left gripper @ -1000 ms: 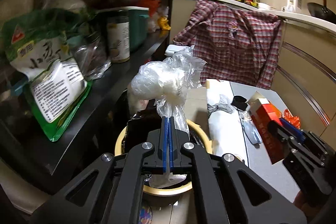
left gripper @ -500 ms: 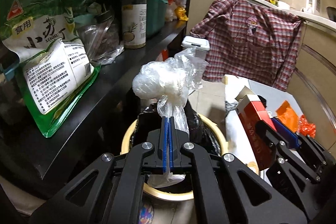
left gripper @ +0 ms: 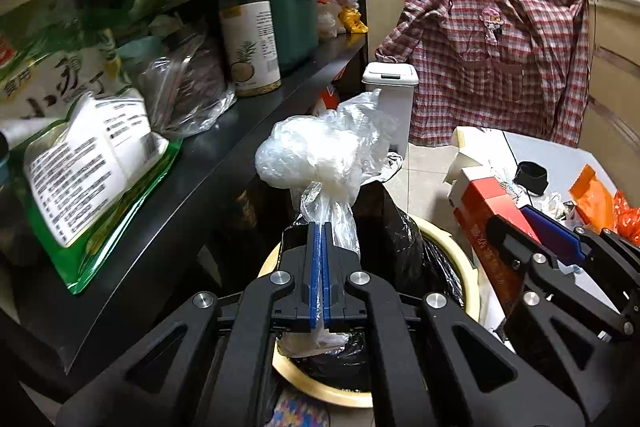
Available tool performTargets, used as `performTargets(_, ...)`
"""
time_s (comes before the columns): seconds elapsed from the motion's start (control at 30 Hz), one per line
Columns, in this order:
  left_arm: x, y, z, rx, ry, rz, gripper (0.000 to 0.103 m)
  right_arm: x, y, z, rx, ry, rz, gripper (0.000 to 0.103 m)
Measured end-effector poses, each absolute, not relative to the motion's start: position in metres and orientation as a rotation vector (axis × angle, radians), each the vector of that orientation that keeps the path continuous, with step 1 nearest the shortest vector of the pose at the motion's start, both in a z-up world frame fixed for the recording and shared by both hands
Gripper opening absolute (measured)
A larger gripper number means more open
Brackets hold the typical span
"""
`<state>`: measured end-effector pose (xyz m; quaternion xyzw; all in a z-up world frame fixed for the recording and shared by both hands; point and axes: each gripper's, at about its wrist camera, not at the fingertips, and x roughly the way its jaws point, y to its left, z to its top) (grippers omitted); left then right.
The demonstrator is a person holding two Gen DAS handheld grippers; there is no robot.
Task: Collect trash
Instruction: 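Carry the plastic bag and red box over the trash bin with both grippers, then open both grippers to drop the bag and box into the bin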
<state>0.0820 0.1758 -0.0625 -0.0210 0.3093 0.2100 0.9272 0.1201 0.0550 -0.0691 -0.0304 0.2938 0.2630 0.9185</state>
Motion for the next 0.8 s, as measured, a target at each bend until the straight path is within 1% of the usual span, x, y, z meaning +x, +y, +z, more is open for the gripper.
performTargets(0.4,0.092,0.18,-0.065,-0.012,0.634,0.49,0.001,0.131,0.064,-0.082,-0.058,0.638,0.565,0.025)
performTargets(0.47,0.093,0.181,-0.064,-0.001,0.628,0.511,0.006,0.131,0.064,-0.083,-0.055,0.644,0.571,0.026)
performTargets(0.5,0.093,0.181,-0.063,0.001,0.623,0.521,0.027,0.132,0.065,-0.083,-0.053,0.646,0.572,0.03)
performTargets(0.53,0.092,0.181,-0.062,0.001,0.615,0.537,0.061,0.132,0.065,-0.083,-0.051,0.648,0.571,0.039)
performTargets(0.57,0.09,0.181,-0.06,0.008,0.593,0.594,0.069,0.133,0.064,-0.083,-0.048,0.646,0.545,0.042)
performTargets(0.6,0.086,0.183,-0.057,0.008,0.564,0.627,0.078,0.135,0.06,-0.083,-0.03,0.645,0.527,0.052)
performTargets(0.63,0.084,0.185,-0.054,-0.004,0.553,0.629,0.082,0.137,0.057,-0.082,-0.016,0.645,0.522,0.058)
performTargets(0.7,0.083,0.189,-0.051,-0.041,0.558,0.613,0.086,0.14,0.052,-0.081,0.005,0.646,0.514,0.062)
performTargets(0.8,0.083,0.188,-0.052,-0.043,0.569,0.603,0.086,0.139,0.049,-0.08,-0.005,0.64,0.507,0.063)
